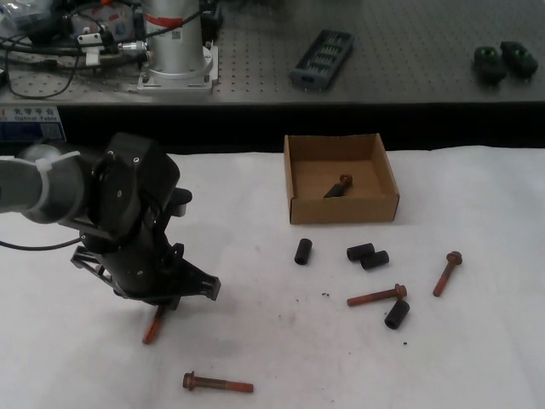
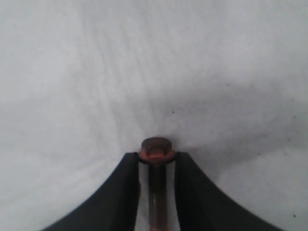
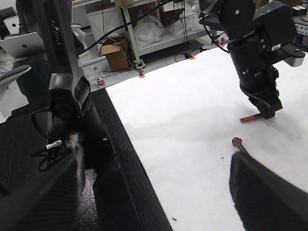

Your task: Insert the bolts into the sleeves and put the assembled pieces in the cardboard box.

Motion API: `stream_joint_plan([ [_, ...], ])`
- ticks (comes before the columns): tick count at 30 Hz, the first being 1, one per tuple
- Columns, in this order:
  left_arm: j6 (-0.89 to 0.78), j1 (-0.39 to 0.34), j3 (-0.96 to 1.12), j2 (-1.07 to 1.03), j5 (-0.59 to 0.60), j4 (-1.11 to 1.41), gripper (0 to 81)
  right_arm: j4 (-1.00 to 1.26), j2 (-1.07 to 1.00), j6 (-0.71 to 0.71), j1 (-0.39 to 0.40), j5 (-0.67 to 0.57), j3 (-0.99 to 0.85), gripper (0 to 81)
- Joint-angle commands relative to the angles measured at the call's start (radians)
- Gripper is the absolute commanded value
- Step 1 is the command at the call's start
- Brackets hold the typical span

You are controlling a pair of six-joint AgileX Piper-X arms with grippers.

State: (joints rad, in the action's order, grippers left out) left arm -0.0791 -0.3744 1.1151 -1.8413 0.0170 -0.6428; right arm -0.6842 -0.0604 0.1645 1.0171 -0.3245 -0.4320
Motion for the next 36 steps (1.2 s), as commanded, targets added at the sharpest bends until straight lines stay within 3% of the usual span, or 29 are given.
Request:
stream_joint_plan([
  [1,0.011,0.002,0.002,0.018,-0.005,-0.024,10.8,0.01,0.007,-0.004,-0.005,0.001,-0.001,59.8],
  [10,0.011,0.002,0.002,0.018,-0.005,-0.037,11.4,0.01,0.007,-0.004,-0.005,0.001,-0.001,59.8],
  [17,0.011,0.002,0.002,0.018,-0.005,-0.048,33.6,0.01,0.007,-0.004,-0.005,0.001,-0.001,59.8],
  [26,0.011,0.002,0.002,0.018,-0.005,-0.061,22.1,0.01,0.007,-0.004,-0.005,0.001,-0.001,59.8],
  [33,0.011,0.002,0.002,0.018,-0.005,-0.042,22.2,0.01,0.007,-0.004,-0.005,0.001,-0.001,59.8],
  [36,0.005,0.002,0.002,0.018,0.058,-0.015,22.2,0.007,0.007,-0.004,-0.005,0.001,-0.001,59.8],
])
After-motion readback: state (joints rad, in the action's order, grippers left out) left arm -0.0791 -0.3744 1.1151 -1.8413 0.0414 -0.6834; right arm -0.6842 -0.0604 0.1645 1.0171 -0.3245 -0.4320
